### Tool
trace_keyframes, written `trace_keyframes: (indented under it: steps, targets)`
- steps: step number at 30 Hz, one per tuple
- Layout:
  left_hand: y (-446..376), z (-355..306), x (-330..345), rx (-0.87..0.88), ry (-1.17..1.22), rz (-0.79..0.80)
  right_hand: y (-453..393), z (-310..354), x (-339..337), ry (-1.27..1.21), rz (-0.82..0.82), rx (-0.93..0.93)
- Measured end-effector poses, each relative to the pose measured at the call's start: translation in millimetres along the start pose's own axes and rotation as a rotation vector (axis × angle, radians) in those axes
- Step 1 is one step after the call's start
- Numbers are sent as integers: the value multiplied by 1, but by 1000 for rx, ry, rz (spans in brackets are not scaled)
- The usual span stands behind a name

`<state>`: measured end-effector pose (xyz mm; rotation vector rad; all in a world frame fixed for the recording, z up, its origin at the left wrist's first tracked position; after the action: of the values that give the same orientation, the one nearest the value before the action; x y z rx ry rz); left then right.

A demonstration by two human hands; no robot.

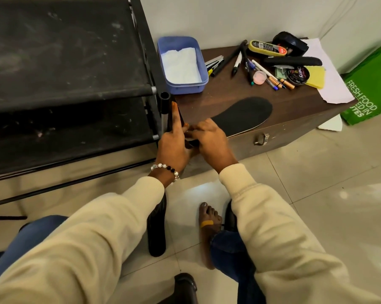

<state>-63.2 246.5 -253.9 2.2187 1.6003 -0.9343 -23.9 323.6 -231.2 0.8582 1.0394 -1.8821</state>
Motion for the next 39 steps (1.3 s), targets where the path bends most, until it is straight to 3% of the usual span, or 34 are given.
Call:
trace_keyframes:
  steps: [6, 10, 16, 20, 22, 27, 32, 36, 37, 39]
  targets:
    - [0, 0, -1, -10, 67, -71, -6, -6, -14, 39, -127, -73]
    - [-3, 1, 2, -17, 83, -92, -6, -17, -6, -30, -46, 51]
    - [-8, 4, 12, -63, 126, -79, -5, -12, 6, 120, 80, -178]
    - [-9, 7, 15, -103, 89, -57, -19, -43, -5, -20, 2, 188]
    - [-10, 7, 16, -112, 83, -62, -22, -40, -6, -37, -37, 207]
    - [-11, 8, 16, -122, 25, -94, -2, 1, 15, -13, 108, -101]
    - [-11, 8, 22, -95, -7, -63, -9, -15, 5, -17, 7, -14]
    - [-13, 6, 23, -79, -32, -56, -13, -6, -8, 39, -14, -128]
    - [-14, 4, 24, -64, -31, -38, -13, -9, -17, -12, -4, -87]
    - [-17, 0, 29, -42, -70, 30, -9, -34, -37, -138, -15, 189]
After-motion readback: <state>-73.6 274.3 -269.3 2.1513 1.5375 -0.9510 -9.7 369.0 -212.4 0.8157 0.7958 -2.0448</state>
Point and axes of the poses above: each hand's wrist, its own y-axis away from the middle knuckle, its own x-axis out of the palm, z = x × y, the point moved 9 cm from there along -y, towards the middle knuckle, and after that the axes turned 15 degrees about -z, right-handed, at the moved point
